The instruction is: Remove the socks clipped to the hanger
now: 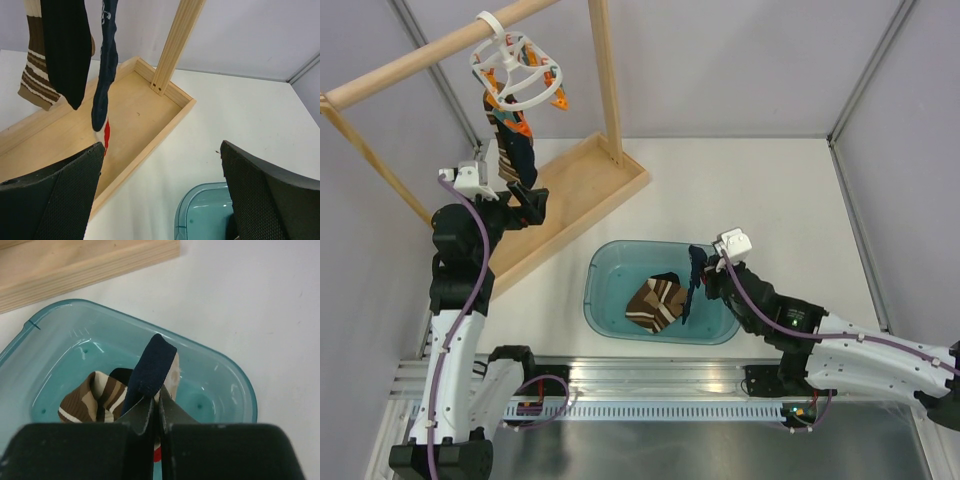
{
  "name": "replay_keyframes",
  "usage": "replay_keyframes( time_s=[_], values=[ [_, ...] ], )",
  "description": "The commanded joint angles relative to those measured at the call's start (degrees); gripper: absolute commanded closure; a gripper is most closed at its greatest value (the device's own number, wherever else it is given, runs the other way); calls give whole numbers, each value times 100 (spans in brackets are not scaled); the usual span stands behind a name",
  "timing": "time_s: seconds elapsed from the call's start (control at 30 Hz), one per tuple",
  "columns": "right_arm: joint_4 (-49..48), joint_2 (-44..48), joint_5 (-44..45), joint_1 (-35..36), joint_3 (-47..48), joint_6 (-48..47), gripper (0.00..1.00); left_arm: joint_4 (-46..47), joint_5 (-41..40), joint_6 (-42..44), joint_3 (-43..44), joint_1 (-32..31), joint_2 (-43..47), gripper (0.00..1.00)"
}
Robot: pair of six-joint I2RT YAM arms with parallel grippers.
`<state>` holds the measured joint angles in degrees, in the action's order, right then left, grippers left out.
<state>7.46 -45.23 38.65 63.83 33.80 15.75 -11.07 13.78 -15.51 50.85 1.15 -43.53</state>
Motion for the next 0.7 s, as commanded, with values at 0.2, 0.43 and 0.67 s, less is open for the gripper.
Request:
replay_keyframes(
  time_s=[0.2,0.43,0.67],
  values=[
    [308,-21,-112,6,-321,1606,99,26,213,-31,-5,-36,-42,0],
    [1256,32,195,76,-146,2450,98,-27,134,-49,13,-27,-51,0],
    [1293,-363,72,94,-137,2477,3,-71,29,-66,30,-36,-77,0]
  ],
)
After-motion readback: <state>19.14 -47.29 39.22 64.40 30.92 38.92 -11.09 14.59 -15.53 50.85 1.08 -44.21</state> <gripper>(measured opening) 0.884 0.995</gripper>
